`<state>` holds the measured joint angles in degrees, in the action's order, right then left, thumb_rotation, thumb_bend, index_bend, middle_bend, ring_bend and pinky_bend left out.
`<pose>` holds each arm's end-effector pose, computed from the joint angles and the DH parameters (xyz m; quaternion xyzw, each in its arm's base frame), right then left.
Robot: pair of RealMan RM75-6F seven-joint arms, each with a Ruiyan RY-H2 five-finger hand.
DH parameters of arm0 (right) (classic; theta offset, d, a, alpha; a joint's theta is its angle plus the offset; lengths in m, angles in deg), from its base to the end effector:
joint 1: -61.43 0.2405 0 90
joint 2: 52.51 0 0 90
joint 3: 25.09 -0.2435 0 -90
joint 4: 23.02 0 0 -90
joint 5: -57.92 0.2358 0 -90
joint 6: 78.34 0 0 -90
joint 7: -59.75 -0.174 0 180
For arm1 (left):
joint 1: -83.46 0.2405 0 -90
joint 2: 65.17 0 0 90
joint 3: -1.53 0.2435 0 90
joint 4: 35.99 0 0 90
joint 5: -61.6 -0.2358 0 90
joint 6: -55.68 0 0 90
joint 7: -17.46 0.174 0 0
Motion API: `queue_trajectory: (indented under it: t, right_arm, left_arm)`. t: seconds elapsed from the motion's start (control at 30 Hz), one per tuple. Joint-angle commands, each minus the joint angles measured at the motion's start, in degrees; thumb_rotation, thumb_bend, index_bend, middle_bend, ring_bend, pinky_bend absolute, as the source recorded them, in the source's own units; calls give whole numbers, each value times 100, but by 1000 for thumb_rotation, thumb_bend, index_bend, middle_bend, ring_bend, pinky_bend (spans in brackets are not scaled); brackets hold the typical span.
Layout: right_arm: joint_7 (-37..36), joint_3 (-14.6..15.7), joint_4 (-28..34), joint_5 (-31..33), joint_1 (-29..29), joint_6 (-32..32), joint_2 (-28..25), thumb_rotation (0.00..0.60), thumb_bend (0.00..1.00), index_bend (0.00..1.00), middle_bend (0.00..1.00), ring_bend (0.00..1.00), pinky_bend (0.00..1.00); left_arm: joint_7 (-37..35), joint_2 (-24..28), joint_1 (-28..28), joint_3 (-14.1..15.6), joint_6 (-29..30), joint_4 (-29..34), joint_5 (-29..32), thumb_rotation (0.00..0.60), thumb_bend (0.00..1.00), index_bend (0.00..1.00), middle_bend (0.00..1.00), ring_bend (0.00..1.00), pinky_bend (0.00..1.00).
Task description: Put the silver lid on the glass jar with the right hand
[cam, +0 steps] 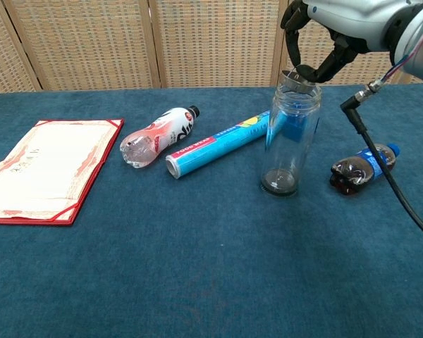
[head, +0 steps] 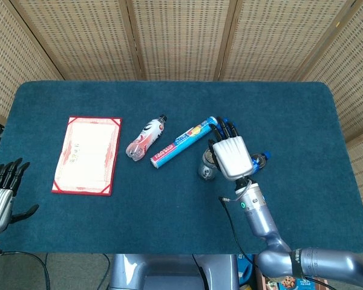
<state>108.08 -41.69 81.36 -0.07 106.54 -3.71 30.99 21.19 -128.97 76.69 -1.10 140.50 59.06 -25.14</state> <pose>-0.0451 -0.3579 0.0292 0.6966 -0.2390 0.4140 0.5350 -0.2909 0.2202 0.1244 -0.6121 -0.3697 -0.3925 0.5784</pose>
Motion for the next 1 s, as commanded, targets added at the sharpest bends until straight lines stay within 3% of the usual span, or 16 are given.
queue_trajectory:
  t: [0.03,0.33,0.63,1.0]
  right_arm:
    - [-4,13,-24,15,6,0,9,600,583,637,248,15,210]
    - [-19,53,-46,45,11,11,10,600,578,637,225,15,210]
    - [30,75,110,74,0,36,-110,600,421,606,153,15,210]
    - [60,74,298,35,-28,142,-254,600,386,537,121,4,210]
  left_arm:
    - [1,-2,0,2,-1,-2,1,600,203,0,0,0,0]
    - [9,-12,-9,-2,-12,-14,7,600,203,0,0,0,0]
    - [3,-14,-9,2,-7,-12,2,600,203,0,0,0,0]
    - [-36,-13,-3,-2,13,-33,-1,600,203,0,0,0,0]
